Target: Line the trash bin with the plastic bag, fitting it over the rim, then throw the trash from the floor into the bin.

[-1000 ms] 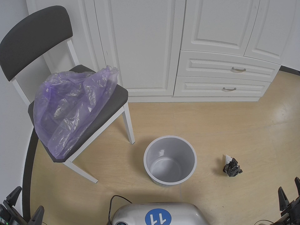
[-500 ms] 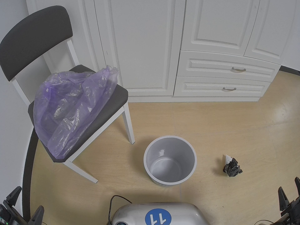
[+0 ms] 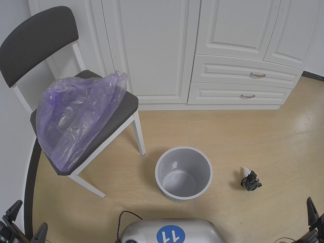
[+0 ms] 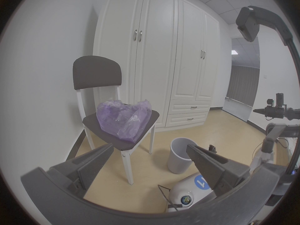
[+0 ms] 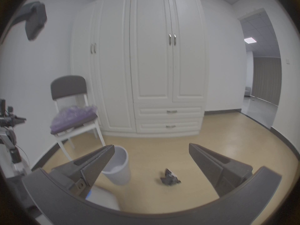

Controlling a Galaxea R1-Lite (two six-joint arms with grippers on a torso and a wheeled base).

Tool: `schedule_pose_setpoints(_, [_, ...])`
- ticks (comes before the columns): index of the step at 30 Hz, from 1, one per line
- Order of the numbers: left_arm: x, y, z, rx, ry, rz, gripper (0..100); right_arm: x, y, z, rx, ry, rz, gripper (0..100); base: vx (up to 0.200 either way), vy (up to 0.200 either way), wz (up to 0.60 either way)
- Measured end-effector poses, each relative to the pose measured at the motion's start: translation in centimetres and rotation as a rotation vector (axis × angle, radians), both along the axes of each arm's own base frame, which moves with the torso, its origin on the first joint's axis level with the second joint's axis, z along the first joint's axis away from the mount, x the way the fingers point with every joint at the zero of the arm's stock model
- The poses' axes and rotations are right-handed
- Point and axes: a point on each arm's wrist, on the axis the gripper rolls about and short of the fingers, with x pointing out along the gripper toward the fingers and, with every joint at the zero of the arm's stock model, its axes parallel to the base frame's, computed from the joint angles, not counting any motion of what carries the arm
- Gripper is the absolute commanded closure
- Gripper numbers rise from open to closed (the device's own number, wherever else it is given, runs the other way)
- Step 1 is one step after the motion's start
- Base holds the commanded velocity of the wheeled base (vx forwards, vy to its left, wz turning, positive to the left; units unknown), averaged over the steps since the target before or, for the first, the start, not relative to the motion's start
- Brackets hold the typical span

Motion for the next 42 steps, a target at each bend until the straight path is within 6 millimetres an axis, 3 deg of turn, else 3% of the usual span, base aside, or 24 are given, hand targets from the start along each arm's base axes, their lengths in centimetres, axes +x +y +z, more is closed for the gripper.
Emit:
schedule_pose_setpoints(5, [-0.4, 0.1, 1.8, -0.123, -0.053, -0.018, 0, -0.5, 0.1, 1.8, 0.090, -0.027, 0.066, 0, 0.000, 0.000, 0.00])
schedule_pose_setpoints(11, [-2.1, 0.8, 8.0, -0.223, -0.141, -0.024, 0, -0.3, 0.1, 2.8, 0.102, 0.009, 0.098, 0, 0.000, 0.000, 0.00])
schedule_pose_setpoints(15, [-1.4, 0.8, 11.0, -0.218, -0.110, 0.045, 0, 0.3, 0.2, 3.9, 0.072, 0.058, 0.094, 0, 0.000, 0.000, 0.00])
schedule_pose_setpoints(25, [5.8, -1.2, 14.5, -0.077, 0.071, 0.269, 0, 5.4, 0.2, 8.0, -0.036, 0.267, 0.076, 0, 0.000, 0.000, 0.00])
schedule_pose_setpoints(33, [12.7, -1.5, 16.7, -0.047, -0.074, 0.436, 0, 10.4, 0.2, 11.1, -0.030, 0.231, 0.070, 0, 0.000, 0.000, 0.00])
schedule_pose_setpoints(37, [15.4, -1.0, 16.4, -0.025, -0.149, 0.394, 0, 12.5, 0.3, 11.7, 0.028, 0.210, 0.052, 0, 0.000, 0.000, 0.00])
schedule_pose_setpoints(42, [16.7, -0.4, 14.0, 0.051, -0.111, 0.184, 0, 14.3, 0.4, 11.9, 0.089, 0.204, 0.011, 0, 0.000, 0.000, 0.00])
